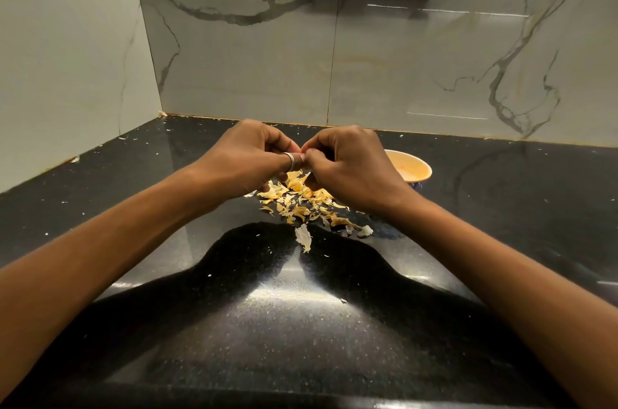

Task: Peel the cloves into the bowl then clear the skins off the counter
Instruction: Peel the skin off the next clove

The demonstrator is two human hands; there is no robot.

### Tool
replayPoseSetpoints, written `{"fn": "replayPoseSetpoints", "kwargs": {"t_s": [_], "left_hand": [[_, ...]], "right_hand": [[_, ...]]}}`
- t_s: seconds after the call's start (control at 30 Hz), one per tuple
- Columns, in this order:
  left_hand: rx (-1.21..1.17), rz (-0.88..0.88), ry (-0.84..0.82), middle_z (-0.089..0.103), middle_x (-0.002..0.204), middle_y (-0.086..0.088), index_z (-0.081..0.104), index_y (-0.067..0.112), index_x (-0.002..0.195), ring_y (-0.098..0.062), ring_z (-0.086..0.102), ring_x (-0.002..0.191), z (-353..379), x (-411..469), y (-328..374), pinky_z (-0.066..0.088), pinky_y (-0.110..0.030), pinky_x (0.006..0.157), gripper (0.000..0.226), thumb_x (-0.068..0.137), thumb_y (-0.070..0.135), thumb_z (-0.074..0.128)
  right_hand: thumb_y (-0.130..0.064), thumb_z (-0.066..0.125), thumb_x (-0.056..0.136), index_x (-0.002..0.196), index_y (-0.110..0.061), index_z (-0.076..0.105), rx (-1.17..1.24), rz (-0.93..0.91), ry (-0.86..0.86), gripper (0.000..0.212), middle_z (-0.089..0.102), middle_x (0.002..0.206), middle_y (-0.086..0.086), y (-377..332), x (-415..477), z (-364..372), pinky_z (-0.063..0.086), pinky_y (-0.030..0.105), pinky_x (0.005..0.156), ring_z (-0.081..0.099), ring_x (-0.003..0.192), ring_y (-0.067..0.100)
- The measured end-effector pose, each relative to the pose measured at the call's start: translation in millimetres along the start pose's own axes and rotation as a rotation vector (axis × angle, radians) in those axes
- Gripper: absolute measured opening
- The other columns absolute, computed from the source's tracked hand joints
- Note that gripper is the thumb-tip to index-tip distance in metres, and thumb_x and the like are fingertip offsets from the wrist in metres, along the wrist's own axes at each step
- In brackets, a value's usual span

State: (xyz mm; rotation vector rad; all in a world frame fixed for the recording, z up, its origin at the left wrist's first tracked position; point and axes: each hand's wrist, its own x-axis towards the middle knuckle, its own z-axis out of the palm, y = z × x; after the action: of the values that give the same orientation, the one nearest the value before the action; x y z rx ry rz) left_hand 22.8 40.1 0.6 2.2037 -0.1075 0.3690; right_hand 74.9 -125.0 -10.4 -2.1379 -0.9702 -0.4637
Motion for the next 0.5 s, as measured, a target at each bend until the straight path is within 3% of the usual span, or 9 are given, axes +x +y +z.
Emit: {"fn": "replayPoseSetpoints", "kwargs": {"t_s": [0.23, 0.5], "left_hand": [[-0.013, -0.023, 0.037, 0.071, 0.081, -0.007, 0.072, 0.012, 0.095, -0.007, 0.065, 0.065, 0.7, 1.5, -1.1, 0.047, -0.016, 0.045, 0.005, 0.093, 0.015, 0.069], [-0.049, -0.043, 0.064, 0.073, 0.088, -0.007, 0.072, 0.009, 0.094, -0.006, 0.065, 0.065, 1.4, 2.2, -1.8, 0.049, -0.017, 0.046, 0.011, 0.096, 0.009, 0.061]], "right_hand": [[-0.001, 0.065, 0.091, 0.103, -0.006, 0.076, -0.024, -0.056, -0.004, 0.017, 0.074, 0.087, 0.008, 3.3, 0.7, 2.8, 0.061, 0.042, 0.069, 0.070, 0.076, 0.020], [-0.010, 0.071, 0.091, 0.103, -0.012, 0.078, -0.051, -0.091, 0.036, 0.014, 0.075, 0.088, 0.003, 8.3, 1.5, 4.2, 0.060, 0.037, 0.072, 0.068, 0.074, 0.012]]}}
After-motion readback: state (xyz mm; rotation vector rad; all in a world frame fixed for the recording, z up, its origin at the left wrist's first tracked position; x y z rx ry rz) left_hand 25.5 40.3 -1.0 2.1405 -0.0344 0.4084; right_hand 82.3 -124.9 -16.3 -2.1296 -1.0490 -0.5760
